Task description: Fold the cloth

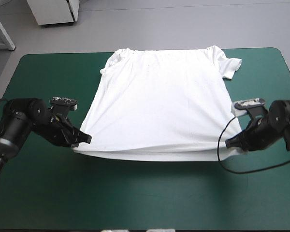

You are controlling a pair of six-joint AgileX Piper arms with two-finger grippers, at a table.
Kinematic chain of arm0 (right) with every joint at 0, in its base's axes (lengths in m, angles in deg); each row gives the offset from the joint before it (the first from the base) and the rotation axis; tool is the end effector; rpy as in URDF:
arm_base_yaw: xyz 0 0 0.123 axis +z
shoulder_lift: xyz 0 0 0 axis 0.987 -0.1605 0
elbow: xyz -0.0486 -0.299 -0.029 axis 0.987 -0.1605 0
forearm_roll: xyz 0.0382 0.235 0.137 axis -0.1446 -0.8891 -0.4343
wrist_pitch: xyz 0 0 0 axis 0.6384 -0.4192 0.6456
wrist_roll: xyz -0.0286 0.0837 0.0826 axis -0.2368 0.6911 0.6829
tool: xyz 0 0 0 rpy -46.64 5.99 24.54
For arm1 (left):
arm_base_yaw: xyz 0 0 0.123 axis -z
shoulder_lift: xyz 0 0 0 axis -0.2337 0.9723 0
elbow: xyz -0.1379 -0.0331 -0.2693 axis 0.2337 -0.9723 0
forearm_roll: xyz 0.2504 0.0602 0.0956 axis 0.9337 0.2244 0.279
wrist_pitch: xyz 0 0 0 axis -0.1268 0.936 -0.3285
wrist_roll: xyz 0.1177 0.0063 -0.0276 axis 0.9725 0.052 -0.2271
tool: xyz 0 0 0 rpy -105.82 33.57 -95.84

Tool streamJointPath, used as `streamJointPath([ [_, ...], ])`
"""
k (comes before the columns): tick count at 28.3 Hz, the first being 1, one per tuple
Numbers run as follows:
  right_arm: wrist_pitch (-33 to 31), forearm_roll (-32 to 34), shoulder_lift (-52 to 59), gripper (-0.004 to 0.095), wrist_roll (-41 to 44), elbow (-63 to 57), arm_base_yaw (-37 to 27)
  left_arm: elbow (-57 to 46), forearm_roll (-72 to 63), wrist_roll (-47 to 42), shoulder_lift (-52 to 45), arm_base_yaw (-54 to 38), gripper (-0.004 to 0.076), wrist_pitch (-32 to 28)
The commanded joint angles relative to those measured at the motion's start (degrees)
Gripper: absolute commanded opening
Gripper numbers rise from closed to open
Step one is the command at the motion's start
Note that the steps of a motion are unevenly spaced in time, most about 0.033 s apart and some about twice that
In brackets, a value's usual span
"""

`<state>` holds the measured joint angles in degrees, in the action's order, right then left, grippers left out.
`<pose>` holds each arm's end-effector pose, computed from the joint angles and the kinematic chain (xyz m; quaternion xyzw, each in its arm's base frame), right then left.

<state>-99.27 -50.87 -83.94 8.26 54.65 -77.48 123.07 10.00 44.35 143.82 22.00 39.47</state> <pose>0.2460 0.0243 0.3082 -0.1179 0.9824 0.0336 0.1411 0.2556 -0.0581 0.3069 0.1293 0.9795 -0.0851 0.1292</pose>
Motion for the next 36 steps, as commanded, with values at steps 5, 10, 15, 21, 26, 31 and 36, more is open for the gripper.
streamJointPath([
  [5, -1.0, 4.0, 11.7, -0.0017, 3.1, -13.7, 2.9, -10.2, -1.5, -1.0, -10.1, 3.6, -0.0009, 2.6],
  [10, -1.0, 3.2, 18.2, -0.0017, 3.5, -21.4, 2.9, -18.8, -1.4, -2.1, -13.9, 4.3, -0.0009, 2.4],
  [15, -1.0, 3.2, 20.3, -0.0017, 3.5, -25.0, 2.9, -22.9, -2.0, -2.1, -15.4, 4.3, -0.0009, 2.0],
  [21, -1.1, 2.8, 20.9, -0.0017, 3.5, -27.3, 4.6, -26.5, -2.6, -2.1, -15.4, 4.3, -0.0009, 0.1],
  [26, -1.1, 0.5, 21.6, -0.0010, 5.4, -27.3, 4.6, -28.0, -2.6, -1.9, -15.4, 4.3, -0.0007, 1.7],
  [31, -1.1, -2.3, 24.0, 0.0173, 5.4, -27.2, 4.6, -28.1, -3.2, -1.8, -15.5, 4.3, 0.0126, 3.6],
  [36, -1.1, -0.5, 26.1, 0.0522, 7.8, -23.3, 4.6, -24.1, -7.6, -2.5, -18.4, 4.3, 0.0369, 3.6],
])
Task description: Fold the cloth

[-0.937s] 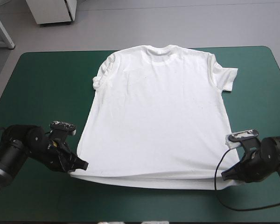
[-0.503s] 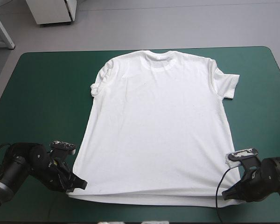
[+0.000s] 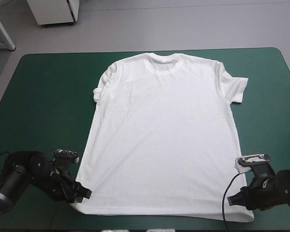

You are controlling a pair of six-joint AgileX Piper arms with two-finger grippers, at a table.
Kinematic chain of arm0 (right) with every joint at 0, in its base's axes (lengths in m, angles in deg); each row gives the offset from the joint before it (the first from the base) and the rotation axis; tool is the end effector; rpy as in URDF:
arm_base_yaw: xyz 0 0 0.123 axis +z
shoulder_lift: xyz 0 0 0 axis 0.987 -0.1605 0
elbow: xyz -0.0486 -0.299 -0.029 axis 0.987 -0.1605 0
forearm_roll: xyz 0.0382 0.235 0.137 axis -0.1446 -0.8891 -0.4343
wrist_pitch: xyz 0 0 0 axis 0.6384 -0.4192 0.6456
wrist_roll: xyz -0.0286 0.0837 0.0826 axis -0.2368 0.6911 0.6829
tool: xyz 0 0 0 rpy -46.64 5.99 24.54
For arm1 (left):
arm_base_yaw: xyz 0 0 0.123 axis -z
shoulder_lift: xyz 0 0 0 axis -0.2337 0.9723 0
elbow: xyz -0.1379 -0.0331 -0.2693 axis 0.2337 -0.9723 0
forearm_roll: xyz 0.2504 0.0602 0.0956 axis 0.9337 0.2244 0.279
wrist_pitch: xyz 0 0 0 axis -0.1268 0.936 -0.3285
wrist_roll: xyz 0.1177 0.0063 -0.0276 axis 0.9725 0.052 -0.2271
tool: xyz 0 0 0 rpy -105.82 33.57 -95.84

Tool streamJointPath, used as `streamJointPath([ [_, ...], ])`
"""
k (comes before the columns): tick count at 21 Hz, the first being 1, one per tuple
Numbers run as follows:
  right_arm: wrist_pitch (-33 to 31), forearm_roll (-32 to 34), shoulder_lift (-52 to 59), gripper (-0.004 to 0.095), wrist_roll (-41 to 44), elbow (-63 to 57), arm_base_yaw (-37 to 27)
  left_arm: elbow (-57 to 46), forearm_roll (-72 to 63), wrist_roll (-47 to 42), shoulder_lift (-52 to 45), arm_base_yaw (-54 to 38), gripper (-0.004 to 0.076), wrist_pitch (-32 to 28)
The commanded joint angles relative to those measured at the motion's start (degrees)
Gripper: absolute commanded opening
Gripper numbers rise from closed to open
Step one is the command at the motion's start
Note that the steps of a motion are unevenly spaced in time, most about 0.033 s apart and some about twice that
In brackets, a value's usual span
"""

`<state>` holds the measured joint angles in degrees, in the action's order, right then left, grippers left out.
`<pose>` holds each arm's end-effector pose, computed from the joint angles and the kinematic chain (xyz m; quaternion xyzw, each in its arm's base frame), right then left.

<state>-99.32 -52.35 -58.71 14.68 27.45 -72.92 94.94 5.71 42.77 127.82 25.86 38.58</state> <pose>0.1186 0.0295 0.2436 -0.0987 0.9862 0.0589 0.1194 0.1415 -0.0596 0.2232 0.1284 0.9842 -0.1193 0.0261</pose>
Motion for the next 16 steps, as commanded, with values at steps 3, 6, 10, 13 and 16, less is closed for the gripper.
streamJointPath([
  [3, -1.1, 4.4, 0.2, 0.0540, 2.7, 9.6, 0.0, 12.8, -1.0, -1.7, -4.3, 0.5, 0.0377, 0.9],
  [6, -0.6, 10.5, -4.1, 0.0540, 4.4, 16.2, 0.0, 21.5, 5.7, -4.5, -0.6, 0.5, 0.0377, -7.2],
  [10, -0.8, 13.0, -16.2, 0.0536, 5.0, 25.1, 0.0, 32.6, 9.8, -4.3, 14.1, 0.5, 0.0377, -8.7],
  [13, 0.2, 13.2, -24.5, 0.0536, 4.4, 32.2, 0.0, 38.5, 10.8, -3.4, 22.4, 0.1, 0.0377, -11.9],
  [16, 1.8, 13.2, -33.3, 0.0525, 4.0, 40.5, 0.0, 45.1, 9.9, -1.6, 32.2, -1.6, 0.0377, -12.3],
])
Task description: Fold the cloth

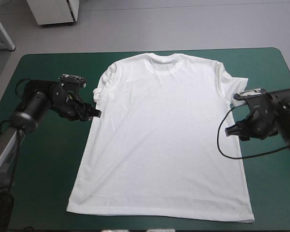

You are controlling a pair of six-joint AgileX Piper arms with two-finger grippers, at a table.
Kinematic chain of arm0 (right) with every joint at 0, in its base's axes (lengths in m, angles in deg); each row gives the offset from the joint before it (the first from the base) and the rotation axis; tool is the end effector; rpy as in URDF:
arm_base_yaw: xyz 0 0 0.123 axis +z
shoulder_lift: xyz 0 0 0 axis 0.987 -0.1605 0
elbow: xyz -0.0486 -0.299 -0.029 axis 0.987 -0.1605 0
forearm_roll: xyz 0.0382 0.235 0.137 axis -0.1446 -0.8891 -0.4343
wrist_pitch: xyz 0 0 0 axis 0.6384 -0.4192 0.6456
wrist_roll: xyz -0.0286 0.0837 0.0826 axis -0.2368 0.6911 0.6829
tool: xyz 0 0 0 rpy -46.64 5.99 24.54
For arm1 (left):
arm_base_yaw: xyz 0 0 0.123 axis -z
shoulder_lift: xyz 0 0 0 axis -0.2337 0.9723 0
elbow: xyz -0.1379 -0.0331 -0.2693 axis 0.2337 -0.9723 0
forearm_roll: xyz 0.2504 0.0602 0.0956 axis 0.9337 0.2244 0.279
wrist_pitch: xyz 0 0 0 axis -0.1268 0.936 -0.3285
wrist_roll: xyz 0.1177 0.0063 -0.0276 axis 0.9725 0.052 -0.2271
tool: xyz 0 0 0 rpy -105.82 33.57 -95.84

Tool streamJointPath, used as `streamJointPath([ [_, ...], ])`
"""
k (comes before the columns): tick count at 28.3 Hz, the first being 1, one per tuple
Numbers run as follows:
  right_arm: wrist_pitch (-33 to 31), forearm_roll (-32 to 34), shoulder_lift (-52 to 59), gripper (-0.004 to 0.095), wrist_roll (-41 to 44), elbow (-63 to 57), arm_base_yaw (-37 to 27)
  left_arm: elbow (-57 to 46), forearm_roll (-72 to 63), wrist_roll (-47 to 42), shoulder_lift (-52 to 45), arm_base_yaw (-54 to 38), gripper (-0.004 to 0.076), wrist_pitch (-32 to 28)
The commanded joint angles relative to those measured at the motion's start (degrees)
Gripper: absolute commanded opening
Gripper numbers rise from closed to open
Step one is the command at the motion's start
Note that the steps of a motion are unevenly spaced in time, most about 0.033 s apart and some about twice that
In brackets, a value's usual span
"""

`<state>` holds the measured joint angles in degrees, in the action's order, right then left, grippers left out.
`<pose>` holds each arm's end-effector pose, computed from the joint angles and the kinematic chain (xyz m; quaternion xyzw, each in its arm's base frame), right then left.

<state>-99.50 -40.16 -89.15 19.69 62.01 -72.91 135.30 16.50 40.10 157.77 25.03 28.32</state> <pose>0.2768 0.0269 0.3241 -0.0764 0.9838 -0.0375 0.1578 0.3453 -0.0768 0.3057 0.1258 0.9690 -0.0420 0.2083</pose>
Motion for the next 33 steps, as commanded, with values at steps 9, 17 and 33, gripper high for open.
streamJointPath([
  [9, 3.4, -0.1, -16.4, 0.0519, -1.5, 17.5, 0.0, 12.2, -3.5, 3.7, 17.9, -1.7, 0.0377, -2.6],
  [17, 5.6, -1.2, -19.2, 0.0519, -3.0, 18.1, -0.5, 12.2, -3.6, 3.7, 22.7, -1.7, 0.0377, -2.8],
  [33, 8.1, -2.9, -24.7, 0.0519, -3.3, 18.1, -6.0, 12.2, -7.6, 5.4, 24.0, -1.7, -0.0009, -1.1],
])
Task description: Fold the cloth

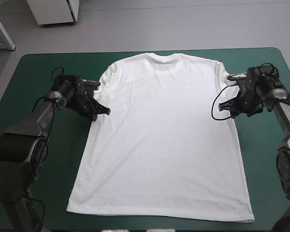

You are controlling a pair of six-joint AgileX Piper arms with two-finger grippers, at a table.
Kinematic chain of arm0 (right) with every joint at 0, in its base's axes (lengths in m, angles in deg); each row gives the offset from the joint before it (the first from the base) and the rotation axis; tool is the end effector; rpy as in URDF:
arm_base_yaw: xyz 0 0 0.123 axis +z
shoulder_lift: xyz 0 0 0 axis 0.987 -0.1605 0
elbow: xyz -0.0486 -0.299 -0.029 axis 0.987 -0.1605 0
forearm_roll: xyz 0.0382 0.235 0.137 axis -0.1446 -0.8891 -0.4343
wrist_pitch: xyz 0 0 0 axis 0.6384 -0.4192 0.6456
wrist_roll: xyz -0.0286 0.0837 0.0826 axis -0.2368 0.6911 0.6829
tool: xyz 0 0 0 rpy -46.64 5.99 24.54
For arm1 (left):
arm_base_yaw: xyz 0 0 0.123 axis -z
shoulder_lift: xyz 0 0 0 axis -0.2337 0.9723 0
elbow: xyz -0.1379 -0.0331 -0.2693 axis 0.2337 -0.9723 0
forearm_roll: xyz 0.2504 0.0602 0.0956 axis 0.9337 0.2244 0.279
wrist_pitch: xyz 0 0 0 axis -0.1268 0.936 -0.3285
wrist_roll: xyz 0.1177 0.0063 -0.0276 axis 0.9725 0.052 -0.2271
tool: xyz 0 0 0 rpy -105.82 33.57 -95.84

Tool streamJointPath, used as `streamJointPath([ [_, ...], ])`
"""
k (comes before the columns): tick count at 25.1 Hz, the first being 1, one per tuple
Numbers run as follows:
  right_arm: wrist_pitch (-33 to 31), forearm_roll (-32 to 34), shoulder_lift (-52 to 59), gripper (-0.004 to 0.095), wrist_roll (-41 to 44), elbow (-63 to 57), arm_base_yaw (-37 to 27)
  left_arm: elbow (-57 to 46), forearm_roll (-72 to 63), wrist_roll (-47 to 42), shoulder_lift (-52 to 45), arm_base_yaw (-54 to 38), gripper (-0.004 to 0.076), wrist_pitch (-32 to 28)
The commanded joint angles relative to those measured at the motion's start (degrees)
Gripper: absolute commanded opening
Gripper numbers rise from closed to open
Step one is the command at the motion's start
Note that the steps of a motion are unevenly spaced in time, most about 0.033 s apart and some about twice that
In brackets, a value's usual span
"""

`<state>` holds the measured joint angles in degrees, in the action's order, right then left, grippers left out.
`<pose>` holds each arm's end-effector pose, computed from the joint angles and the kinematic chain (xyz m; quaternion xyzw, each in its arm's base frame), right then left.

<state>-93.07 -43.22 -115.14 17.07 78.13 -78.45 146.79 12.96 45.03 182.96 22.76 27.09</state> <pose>0.4049 0.0115 0.2585 -0.0498 0.9906 -0.0215 0.1253 0.4371 -0.0838 0.1920 0.1338 0.9841 -0.0552 0.1031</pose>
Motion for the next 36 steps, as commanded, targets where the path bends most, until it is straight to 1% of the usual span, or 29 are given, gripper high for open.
streamJointPath([
  [1, 1.8, 0.4, 0.5, 0.0519, -0.7, 2.0, -0.5, 0.7, -4.7, 0.7, -1.2, 0.5, -0.0009, 0.2],
  [8, 3.7, 0.5, -3.7, 0.0518, -0.7, 2.0, -0.5, 0.7, -5.7, 1.0, -1.3, 0.5, -0.0009, 0.7],
  [13, 5.3, -1.7, -5.9, 0.0518, -0.8, 2.0, -0.2, 0.7, -5.7, 1.1, -1.3, 0.5, -0.0009, 0.7],
  [15, 5.7, -2.6, -6.4, 0.0506, -0.9, 2.0, -0.2, 0.7, -5.7, 1.1, -1.3, 0.5, -0.0009, 0.7],
  [16, 6.0, -4.0, -6.8, 0.0492, -1.4, 2.0, -0.2, 0.7, -5.7, 1.1, -1.3, 0.5, -0.0009, 0.7],
  [19, 5.9, -6.9, -8.0, 0.0432, -3.1, 2.0, -0.2, 0.7, -5.7, 1.1, -1.3, 0.5, -0.0009, 0.7],
  [20, 5.3, -8.2, -8.9, 0.0361, -3.0, 2.0, -0.2, 0.7, -5.7, 1.1, -1.3, 0.5, -0.0009, 0.7],
  [24, 4.2, -10.8, -10.7, 0.0154, -4.3, 2.0, 0.0, 0.7, -5.9, 1.1, -1.3, 0.5, -0.0009, 0.7],
  [25, 4.0, -12.1, -11.2, 0.0033, -5.4, 2.0, 0.3, 0.7, -5.9, 1.1, -1.3, 0.5, -0.0009, 0.6],
  [26, 4.0, -12.6, -11.5, -0.0015, -5.7, 2.0, 0.6, 0.7, -5.9, 1.6, -1.3, 0.5, -0.0009, 0.4],
  [29, 2.9, -14.5, -11.3, -0.0017, -6.7, 2.8, 0.7, 2.0, -5.6, 2.2, -1.6, 0.5, -0.0009, 0.7],
  [30, 0.2, -14.2, -10.7, -0.0017, -7.0, 4.9, 0.7, 3.5, -5.6, 2.2, -2.5, 0.5, -0.0009, 1.5],
  [31, -0.9, -14.1, -10.2, -0.0017, -7.1, 5.9, 0.7, 4.4, -5.6, 2.2, -3.2, 0.5, -0.0009, 1.9],
  [36, -4.1, -14.3, -4.0, -0.0017, -6.8, 15.5, 0.2, 8.9, -3.7, 2.2, -10.8, 0.5, -0.0009, 3.5],
])
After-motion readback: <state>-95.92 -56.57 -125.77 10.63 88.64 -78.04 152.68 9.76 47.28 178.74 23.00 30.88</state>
